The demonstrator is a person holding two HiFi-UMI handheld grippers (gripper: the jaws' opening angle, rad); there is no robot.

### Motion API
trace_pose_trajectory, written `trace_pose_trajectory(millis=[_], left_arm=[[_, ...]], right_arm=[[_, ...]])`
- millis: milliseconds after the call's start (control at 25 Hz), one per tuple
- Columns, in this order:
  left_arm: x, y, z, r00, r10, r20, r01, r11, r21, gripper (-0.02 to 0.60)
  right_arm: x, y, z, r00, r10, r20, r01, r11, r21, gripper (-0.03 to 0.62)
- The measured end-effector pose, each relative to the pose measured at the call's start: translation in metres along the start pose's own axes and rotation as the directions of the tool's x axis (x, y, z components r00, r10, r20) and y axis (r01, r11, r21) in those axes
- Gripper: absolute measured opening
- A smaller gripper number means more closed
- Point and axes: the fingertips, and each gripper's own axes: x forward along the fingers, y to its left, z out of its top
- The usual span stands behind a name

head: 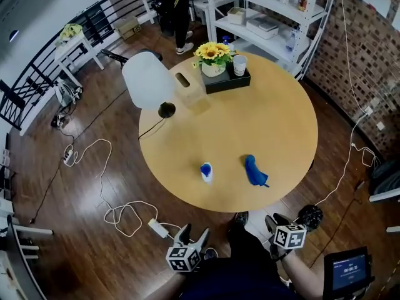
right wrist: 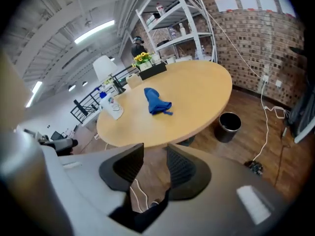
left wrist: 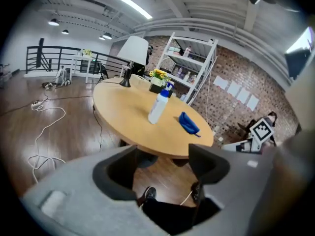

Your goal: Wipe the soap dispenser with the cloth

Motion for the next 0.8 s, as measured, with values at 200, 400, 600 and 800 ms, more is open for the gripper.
trace_pose_trajectory(millis=[200, 400, 600, 800], left_arm=[[-0.057, 0.009, -0.015, 0.997, -0.056, 0.043, 0.056, 0.998, -0.008, 0.284], [-0.107, -0.005, -0.019, 0.985, -0.142, 0.097, 0.142, 0.990, 0.009, 0.259], [-0.125, -0.041, -0.019, 0.965, -0.235, 0.114, 0.225, 0.970, 0.097, 0.252], [-0.129, -0.080, -0.012, 0.955, -0.265, 0.136, 0.253, 0.962, 0.099, 0.244]], right_arm=[[-0.047, 0.077, -0.026, 0.972, 0.154, 0.177, -0.176, 0.977, 0.120, 0.060], [-0.085, 0.149, -0.046, 0.940, 0.256, 0.226, -0.275, 0.960, 0.057, 0.043], [-0.111, 0.178, -0.043, 0.920, 0.307, 0.245, -0.295, 0.952, -0.085, 0.040], [-0.119, 0.187, -0.039, 0.906, 0.358, 0.225, -0.323, 0.930, -0.177, 0.035]])
